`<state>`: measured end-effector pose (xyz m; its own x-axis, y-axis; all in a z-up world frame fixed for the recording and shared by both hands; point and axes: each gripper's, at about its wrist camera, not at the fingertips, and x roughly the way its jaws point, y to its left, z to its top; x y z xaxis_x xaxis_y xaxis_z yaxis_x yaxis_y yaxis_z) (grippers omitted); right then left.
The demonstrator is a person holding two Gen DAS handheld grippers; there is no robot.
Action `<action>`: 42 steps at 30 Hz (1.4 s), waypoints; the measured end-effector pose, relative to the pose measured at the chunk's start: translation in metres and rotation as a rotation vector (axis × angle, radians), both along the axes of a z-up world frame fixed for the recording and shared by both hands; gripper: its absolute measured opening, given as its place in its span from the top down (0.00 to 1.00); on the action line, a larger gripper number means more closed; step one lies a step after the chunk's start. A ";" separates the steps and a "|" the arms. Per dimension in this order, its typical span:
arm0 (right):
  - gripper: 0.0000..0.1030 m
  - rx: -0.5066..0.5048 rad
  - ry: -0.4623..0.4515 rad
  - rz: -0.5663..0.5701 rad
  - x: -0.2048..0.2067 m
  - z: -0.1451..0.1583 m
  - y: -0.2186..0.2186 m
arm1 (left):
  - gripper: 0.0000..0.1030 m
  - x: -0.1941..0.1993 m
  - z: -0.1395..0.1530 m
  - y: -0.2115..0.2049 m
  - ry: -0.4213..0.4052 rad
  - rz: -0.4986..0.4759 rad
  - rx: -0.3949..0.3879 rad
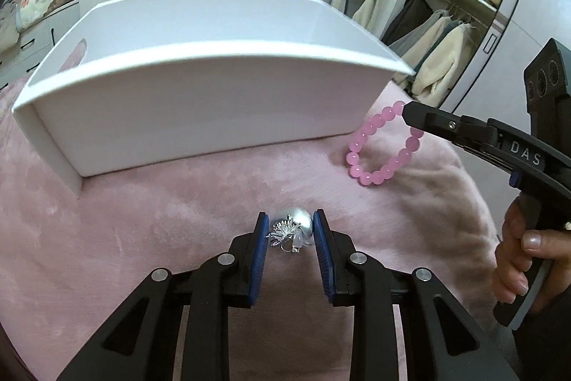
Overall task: Organize jewelry
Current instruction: 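Carry the charm and pink bracelet into the white box and open both tools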
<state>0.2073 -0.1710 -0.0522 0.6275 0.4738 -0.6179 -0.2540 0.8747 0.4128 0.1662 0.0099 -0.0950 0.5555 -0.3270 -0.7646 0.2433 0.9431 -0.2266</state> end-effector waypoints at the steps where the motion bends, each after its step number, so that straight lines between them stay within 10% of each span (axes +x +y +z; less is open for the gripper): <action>1: 0.88 -0.001 -0.009 -0.001 -0.001 0.004 -0.002 | 0.71 -0.002 0.005 0.000 -0.009 -0.001 0.000; 26: 0.88 -0.056 -0.194 0.024 0.019 0.103 0.013 | 0.71 0.000 0.134 0.025 -0.201 0.007 0.032; 42: 0.88 -0.094 -0.160 0.086 0.080 0.080 0.052 | 0.71 0.077 0.139 0.049 -0.234 0.084 0.103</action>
<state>0.2877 -0.1186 0.0281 0.6811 0.4748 -0.5574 -0.3851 0.8798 0.2788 0.2430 0.0592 0.0441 0.7429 -0.1991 -0.6391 0.1973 0.9775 -0.0751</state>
